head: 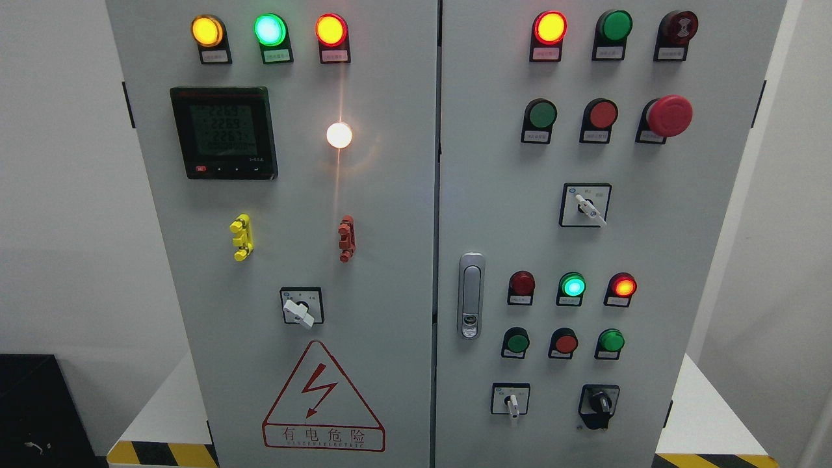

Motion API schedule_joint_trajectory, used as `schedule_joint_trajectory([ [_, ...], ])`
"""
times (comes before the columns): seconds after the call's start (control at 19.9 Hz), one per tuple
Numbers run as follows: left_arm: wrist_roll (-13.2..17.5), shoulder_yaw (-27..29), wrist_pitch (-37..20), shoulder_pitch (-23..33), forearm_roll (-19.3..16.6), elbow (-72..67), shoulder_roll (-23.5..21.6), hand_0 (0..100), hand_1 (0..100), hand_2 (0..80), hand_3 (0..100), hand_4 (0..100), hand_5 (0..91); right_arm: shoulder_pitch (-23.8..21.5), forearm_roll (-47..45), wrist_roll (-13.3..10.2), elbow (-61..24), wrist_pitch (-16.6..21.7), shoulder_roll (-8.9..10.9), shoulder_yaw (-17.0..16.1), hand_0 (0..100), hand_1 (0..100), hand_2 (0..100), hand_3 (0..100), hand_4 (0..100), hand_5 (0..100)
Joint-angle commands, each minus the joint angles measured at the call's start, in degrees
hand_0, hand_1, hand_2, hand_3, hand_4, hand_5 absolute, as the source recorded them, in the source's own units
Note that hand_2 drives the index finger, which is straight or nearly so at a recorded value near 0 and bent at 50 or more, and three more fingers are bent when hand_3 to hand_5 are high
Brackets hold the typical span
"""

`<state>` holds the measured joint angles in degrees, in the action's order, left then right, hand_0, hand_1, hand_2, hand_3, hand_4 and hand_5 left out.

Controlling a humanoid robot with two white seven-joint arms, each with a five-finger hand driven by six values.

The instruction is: Flip black knob to close circuit

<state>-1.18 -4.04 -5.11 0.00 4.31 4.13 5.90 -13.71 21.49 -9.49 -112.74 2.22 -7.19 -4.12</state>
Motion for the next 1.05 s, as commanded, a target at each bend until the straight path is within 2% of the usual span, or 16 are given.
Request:
schedule_joint_trajectory([
  [0.0,0.0,0.0,0.0,0.4,0.0,0.0,0.0,12,56,0.0,0,0,0.0,-3.9,-15.2,5.1,-6.5,0.3,0.15,1.0,0,7,24,41,37,32],
  [0.1,0.0,0.0,0.0,0.4,0.0,0.0,0.0,12,56,0.0,0,0,0.0,-4.7,-17.2,7.6,-7.0,0.6,0.15,1.7,0,2,14,26,21,15],
  [0.25,0.0,0.0,0.0,0.4,0.0,0.0,0.0,12,56,0.0,0,0,0.0,-4.7,-18.2,11.2,-6.9,0.5,0.15,2.1,0,0,4,13,6,0],
  [0.35,0.0,0.0,0.0,0.4,0.0,0.0,0.1,12,56,0.0,0,0,0.0,-4.7,-21.6,12.0,-6.9,0.6,0.15,2.1,0,0,0,7,0,0],
  [0.5,0.0,0.0,0.0,0.4,0.0,0.0,0.0,12,56,0.0,0,0,0.0,-4.7,-22.5,12.2,-6.9,0.7,0.15,2.1,0,0,0,0,0,0],
  [1.0,0.0,0.0,0.0,0.4,0.0,0.0,0.0,12,56,0.0,0,0,0.0,-5.6,-23.3,12.3,-7.0,1.2,0.15,2.1,0,0,0,0,0,0],
])
